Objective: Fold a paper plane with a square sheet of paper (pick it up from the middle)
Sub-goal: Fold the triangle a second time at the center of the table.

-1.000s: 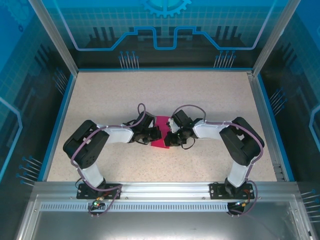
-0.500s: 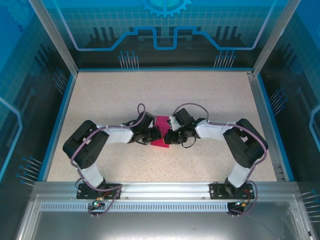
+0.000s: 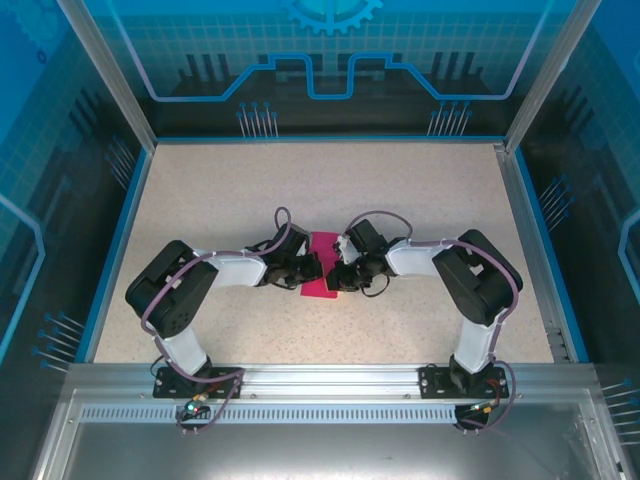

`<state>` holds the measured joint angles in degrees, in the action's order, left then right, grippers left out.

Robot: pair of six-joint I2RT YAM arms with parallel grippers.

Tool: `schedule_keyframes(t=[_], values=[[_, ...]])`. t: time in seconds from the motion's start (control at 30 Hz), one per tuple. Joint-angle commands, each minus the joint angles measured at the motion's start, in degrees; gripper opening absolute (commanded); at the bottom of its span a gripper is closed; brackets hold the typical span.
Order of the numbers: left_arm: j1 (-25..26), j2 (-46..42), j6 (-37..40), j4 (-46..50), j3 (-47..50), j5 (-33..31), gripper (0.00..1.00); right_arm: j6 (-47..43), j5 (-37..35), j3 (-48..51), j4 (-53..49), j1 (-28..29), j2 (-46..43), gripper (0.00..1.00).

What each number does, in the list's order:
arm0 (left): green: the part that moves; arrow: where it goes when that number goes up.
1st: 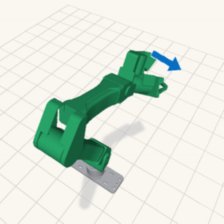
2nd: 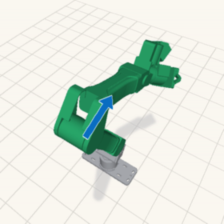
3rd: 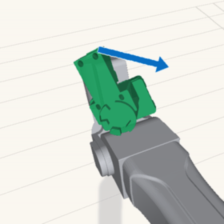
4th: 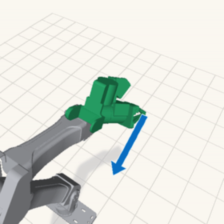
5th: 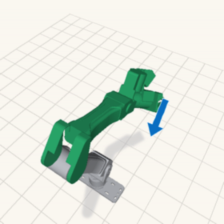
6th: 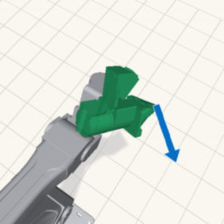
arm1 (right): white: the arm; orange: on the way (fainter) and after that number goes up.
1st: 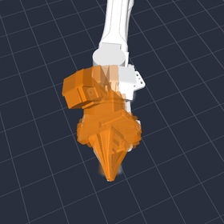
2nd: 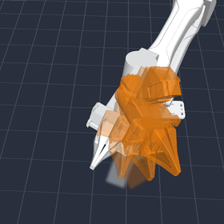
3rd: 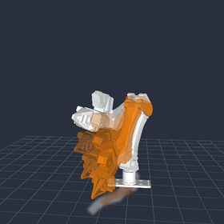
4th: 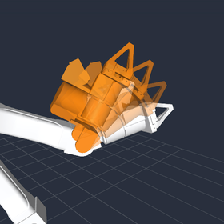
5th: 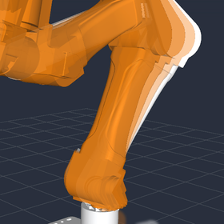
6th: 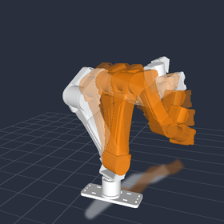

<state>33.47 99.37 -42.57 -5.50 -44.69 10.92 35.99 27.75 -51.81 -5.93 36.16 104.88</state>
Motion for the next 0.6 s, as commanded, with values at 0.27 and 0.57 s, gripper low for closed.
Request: schedule_keyframes(t=[0.27,0.57], values=[[-0.2,-0.4,-1.0,3.0,1.8,-2.9,0.00,-2.8,1.7,-0.9,-3.9,-0.6,0.6,0.14],[-0.3,-0.1,-1.4,3.6,1.5,-3.5,0.00,-7.8,0.4,-1.9,-10.5,0.0,-0.1,0.14]])
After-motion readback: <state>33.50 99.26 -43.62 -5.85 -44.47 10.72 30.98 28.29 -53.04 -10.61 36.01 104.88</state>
